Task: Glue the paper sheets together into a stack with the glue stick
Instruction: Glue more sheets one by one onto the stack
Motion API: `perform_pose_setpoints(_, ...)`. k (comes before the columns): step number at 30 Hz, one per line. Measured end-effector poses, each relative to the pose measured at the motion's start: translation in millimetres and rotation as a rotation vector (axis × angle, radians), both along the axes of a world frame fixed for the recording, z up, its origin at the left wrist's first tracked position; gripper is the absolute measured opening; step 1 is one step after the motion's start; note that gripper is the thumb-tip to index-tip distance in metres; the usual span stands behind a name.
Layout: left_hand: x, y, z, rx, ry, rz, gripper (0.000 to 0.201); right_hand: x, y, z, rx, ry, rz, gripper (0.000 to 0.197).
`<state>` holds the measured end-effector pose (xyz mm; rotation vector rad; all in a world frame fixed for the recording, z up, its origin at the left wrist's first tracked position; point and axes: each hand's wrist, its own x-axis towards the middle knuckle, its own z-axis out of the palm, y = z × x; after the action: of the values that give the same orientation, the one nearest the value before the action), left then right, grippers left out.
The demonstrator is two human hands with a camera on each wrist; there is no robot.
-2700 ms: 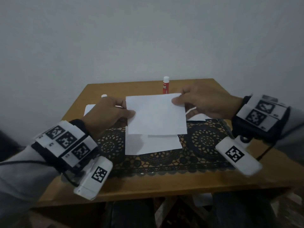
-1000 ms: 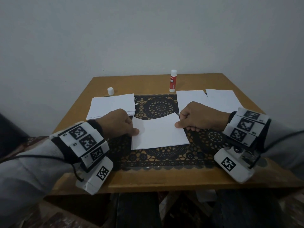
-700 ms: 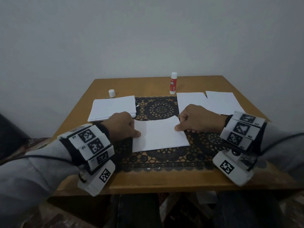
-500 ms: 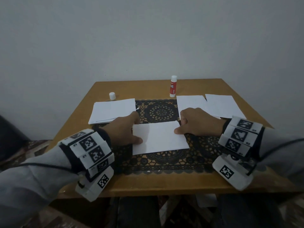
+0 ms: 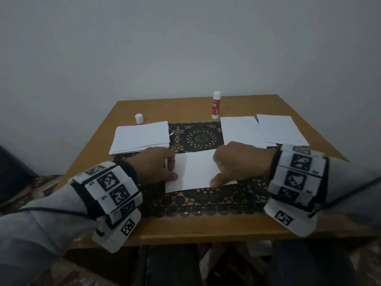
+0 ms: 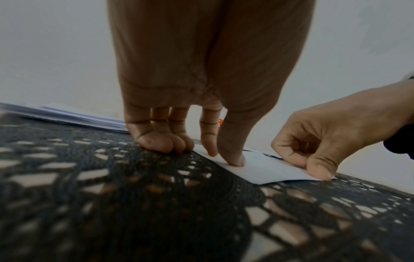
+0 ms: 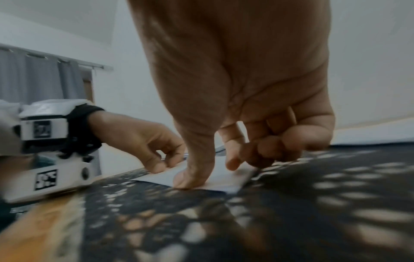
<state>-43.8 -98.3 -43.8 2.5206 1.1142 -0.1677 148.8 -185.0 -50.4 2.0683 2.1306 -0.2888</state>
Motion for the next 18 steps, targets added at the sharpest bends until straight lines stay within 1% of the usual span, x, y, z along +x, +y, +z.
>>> perform_pose_setpoints(3, 0.3, 1.2, -1.7, -0.003, -0.002, 0.005, 0.017, 27.0, -5.8, 4.2, -0.083, -0.036, -0.079, 0.053)
perform_pose_setpoints(5, 0.5, 0.2, -2.4, 0.006, 0.001, 0.001, 0.017, 35.4, -10.1, 8.4, -0.118, -0.037, -0.133, 0.050)
perform_pose_setpoints(7, 1.4, -0.6, -2.5, 0.031, 0.000, -0.010, 0.017, 32.8, -14.6, 14.8, -0.084, -0.046, -0.148, 0.047)
perform_pose_setpoints(9, 1.2, -1.2, -2.2, 0.042, 0.002, -0.011, 0.017, 16.1, -20.2, 21.5, 0.011, -0.044, -0.091, 0.049)
perform_pose_setpoints(10, 1.0, -1.6, -1.6, 0.041, 0.004, -0.009, 0.017, 5.2, -23.7, 23.2, 0.016, -0.027, -0.044, 0.055)
perform_pose_setpoints(11, 1.3, -1.9, -1.6, 0.043, 0.006, -0.008, 0.017, -6.6, -28.5, 23.8, -0.034, -0.009, 0.012, 0.065)
perform_pose_setpoints(12, 1.7, -2.1, -1.4, 0.045, 0.009, -0.009, 0.017, -18.5, -34.1, 23.1, -0.123, -0.011, 0.080, 0.075)
perform_pose_setpoints(14, 2.4, -2.5, -0.7, 0.046, 0.018, -0.013, 0.016, -32.6, -39.9, 15.7, -0.299, -0.085, 0.188, 0.093)
perform_pose_setpoints(15, 2.5, -2.7, -0.2, 0.045, 0.018, -0.011, 0.016, -32.5, -37.8, 12.9, -0.327, -0.097, 0.198, 0.096)
perform_pose_setpoints(16, 2.2, -3.1, 0.3, 0.042, 0.017, -0.006, 0.016, -29.0, -32.3, 11.4, -0.325, -0.081, 0.166, 0.098)
perform_pose_setpoints(18, 2.3, -3.9, 0.5, 0.033, 0.015, 0.003, 0.016, -18.9, -18.3, 9.8, -0.295, -0.060, 0.063, 0.099)
